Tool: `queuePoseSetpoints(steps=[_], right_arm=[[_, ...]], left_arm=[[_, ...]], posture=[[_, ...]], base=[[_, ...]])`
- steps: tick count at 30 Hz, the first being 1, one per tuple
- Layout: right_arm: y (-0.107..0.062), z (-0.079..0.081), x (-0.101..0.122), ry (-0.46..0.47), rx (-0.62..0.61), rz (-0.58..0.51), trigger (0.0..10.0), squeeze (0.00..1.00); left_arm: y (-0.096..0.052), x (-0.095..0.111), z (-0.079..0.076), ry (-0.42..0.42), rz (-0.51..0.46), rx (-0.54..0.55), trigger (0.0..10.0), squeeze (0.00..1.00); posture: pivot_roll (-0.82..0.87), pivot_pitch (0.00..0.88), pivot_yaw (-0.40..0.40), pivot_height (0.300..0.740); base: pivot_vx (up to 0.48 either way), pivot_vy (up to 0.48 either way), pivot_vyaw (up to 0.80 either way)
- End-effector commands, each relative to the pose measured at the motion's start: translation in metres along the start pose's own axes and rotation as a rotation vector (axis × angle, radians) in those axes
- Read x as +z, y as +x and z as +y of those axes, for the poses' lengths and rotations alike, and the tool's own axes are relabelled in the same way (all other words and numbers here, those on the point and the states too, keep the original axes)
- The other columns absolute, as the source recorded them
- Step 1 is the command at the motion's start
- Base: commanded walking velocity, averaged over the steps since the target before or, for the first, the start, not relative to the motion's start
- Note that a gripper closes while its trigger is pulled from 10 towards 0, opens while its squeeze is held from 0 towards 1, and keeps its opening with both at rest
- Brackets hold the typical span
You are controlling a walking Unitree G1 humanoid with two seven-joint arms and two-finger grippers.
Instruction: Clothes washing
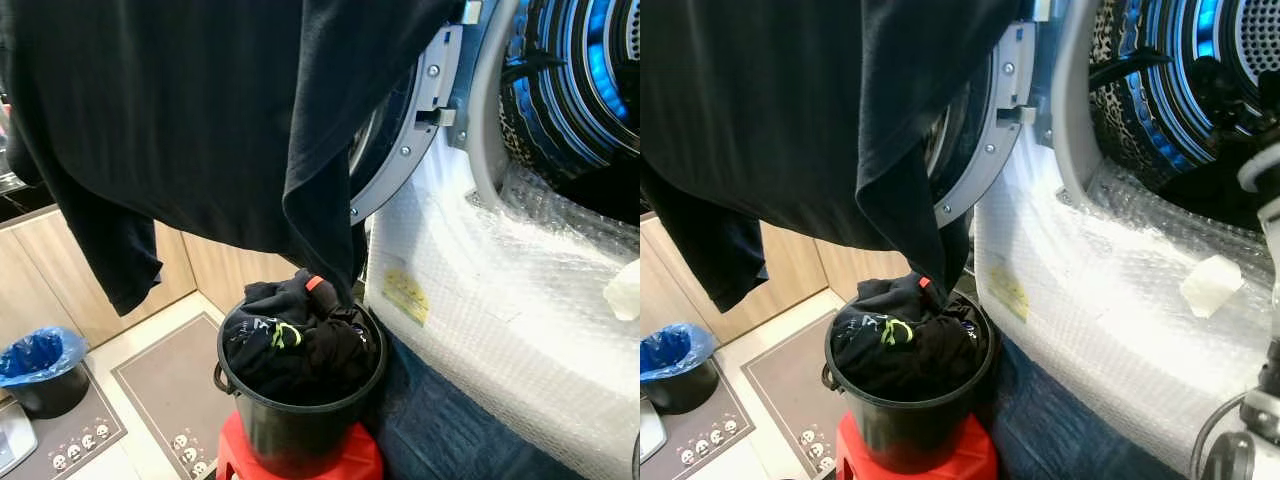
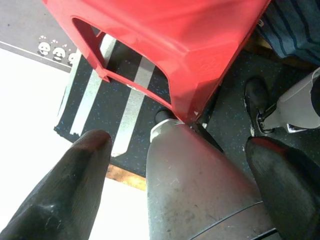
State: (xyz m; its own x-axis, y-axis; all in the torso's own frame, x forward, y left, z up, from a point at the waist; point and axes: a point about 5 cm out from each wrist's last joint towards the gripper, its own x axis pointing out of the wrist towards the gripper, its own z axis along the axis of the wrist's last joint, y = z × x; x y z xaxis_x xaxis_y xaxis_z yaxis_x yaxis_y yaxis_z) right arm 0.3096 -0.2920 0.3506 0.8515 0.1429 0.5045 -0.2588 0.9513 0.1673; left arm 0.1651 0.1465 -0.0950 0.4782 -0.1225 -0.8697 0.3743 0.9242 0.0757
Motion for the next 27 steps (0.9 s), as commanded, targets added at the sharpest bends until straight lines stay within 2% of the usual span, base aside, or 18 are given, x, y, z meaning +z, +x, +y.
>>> queuePoseSetpoints(steps=[1, 7, 10, 15, 16, 21, 22, 24, 26, 27], right_arm=[[-0.008, 0.005, 0.004, 0.028, 0.038, -0.050, 10.0, 0.00], [-0.028, 0.024, 0.000, 0.094, 0.165, -0.061, 10.0, 0.00], [-0.035, 0.029, 0.000, 0.099, 0.208, -0.066, 10.0, 0.00], [-0.047, 0.042, 0.004, 0.175, 0.311, -0.115, 10.0, 0.00], [-0.054, 0.050, 0.003, 0.187, 0.378, -0.100, 10.0, 0.00], [-0.066, 0.060, -0.002, 0.203, 0.462, -0.074, 10.0, 0.00], [-0.078, 0.072, -0.007, 0.238, 0.553, -0.034, 10.0, 0.00], [-0.086, 0.081, -0.014, 0.247, 0.619, 0.024, 10.0, 0.00], [-0.087, 0.082, -0.015, 0.245, 0.627, 0.033, 10.0, 0.00], [-0.092, 0.086, -0.020, 0.247, 0.655, 0.072, 10.0, 0.00]], left_arm=[[-0.001, -0.012, 0.000, 0.022, 0.053, -0.003, 10.0, 0.00], [-0.001, -0.009, 0.002, 0.048, 0.048, 0.003, 10.0, 0.00], [-0.001, -0.008, 0.002, 0.052, 0.047, 0.004, 10.0, 0.00], [-0.001, -0.007, 0.003, 0.056, 0.045, 0.005, 10.0, 0.00], [-0.001, -0.007, 0.003, 0.057, 0.044, 0.004, 10.0, 0.00], [-0.001, -0.006, 0.002, 0.058, 0.042, 0.002, 10.0, 0.00], [0.000, -0.005, 0.002, 0.060, 0.040, 0.000, 10.0, 0.00], [0.000, -0.005, 0.002, 0.060, 0.039, -0.001, 10.0, 0.00], [0.000, -0.005, 0.002, 0.060, 0.039, -0.001, 10.0, 0.00], [0.000, -0.005, 0.002, 0.061, 0.039, -0.003, 10.0, 0.00]], posture=[[-0.14, 0.000, 0.024, 0.740], [-0.14, 0.000, 0.032, 0.740], [-0.14, 0.000, 0.033, 0.740], [-0.15, 0.000, 0.035, 0.740], [-0.15, 0.000, 0.034, 0.740], [-0.15, 0.000, 0.035, 0.740], [-0.15, 0.000, 0.035, 0.740], [-0.16, 0.000, 0.035, 0.740], [-0.16, 0.000, 0.035, 0.740], [-0.16, 0.000, 0.036, 0.740]], base=[[0.000, 0.000, 0.00], [0.000, 0.000, 0.00], [0.000, 0.000, 0.00], [0.000, 0.000, 0.00], [0.000, 0.000, 0.00], [0.000, 0.000, 0.00], [0.000, 0.000, 0.00], [0.000, 0.000, 0.00], [0.000, 0.000, 0.00], [0.000, 0.000, 0.00]])
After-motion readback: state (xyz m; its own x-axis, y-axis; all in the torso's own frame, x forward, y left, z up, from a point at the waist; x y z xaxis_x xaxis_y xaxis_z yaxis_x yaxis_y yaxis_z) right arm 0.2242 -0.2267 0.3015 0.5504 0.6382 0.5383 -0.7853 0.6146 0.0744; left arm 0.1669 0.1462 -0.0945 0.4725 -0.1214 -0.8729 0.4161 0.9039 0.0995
